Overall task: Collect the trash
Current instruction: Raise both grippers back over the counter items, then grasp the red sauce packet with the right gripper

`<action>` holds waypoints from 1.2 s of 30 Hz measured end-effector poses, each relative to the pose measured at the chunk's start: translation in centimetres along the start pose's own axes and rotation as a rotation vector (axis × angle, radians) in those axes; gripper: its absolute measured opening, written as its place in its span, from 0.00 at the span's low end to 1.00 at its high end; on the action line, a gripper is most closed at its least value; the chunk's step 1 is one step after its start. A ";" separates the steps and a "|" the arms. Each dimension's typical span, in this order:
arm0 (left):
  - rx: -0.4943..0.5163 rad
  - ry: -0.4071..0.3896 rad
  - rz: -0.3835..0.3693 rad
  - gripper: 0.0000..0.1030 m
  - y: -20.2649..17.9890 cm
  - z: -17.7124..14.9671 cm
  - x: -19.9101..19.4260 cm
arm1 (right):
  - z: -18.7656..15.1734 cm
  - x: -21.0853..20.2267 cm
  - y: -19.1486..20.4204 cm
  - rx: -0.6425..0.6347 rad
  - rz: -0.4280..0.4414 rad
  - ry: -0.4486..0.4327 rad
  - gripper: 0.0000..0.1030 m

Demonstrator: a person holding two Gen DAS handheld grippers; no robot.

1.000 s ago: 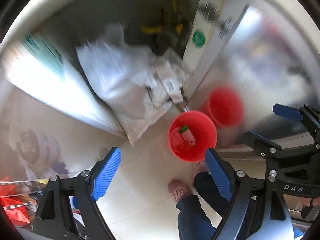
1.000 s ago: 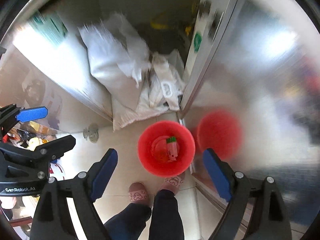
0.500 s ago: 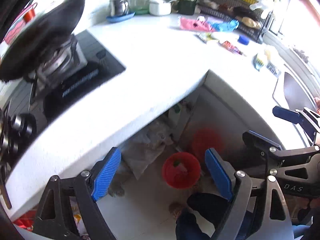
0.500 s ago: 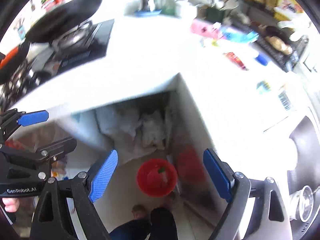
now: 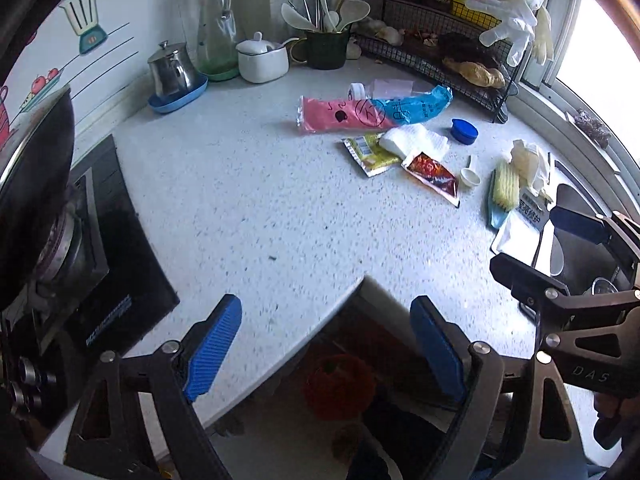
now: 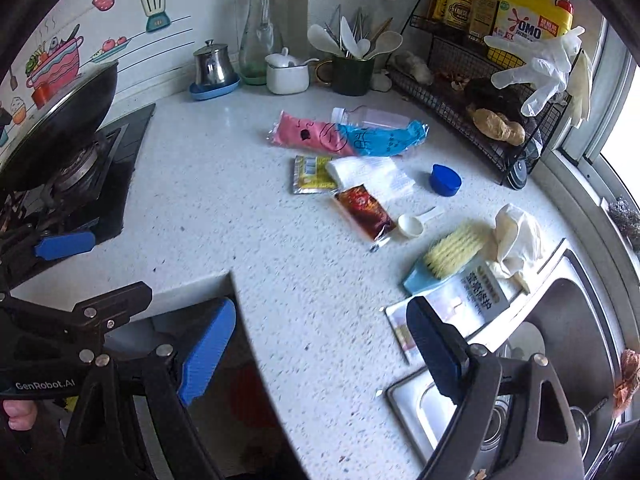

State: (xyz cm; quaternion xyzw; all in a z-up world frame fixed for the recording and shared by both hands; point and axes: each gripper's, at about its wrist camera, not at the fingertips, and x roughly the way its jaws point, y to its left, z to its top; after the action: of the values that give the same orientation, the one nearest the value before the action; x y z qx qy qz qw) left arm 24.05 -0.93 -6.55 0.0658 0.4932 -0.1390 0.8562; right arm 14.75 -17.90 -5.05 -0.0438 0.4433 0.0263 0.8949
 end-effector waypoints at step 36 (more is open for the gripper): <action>-0.034 0.148 -0.073 0.82 -0.9 7.2 6.9 | 5.8 8.7 -4.4 -0.003 0.177 0.132 0.28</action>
State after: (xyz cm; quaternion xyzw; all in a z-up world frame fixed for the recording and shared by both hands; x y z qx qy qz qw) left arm 33.04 -4.76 -8.85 0.0433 0.5595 -0.1562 0.8128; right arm 24.95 -21.62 -8.24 -0.0075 0.5031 0.1028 0.8580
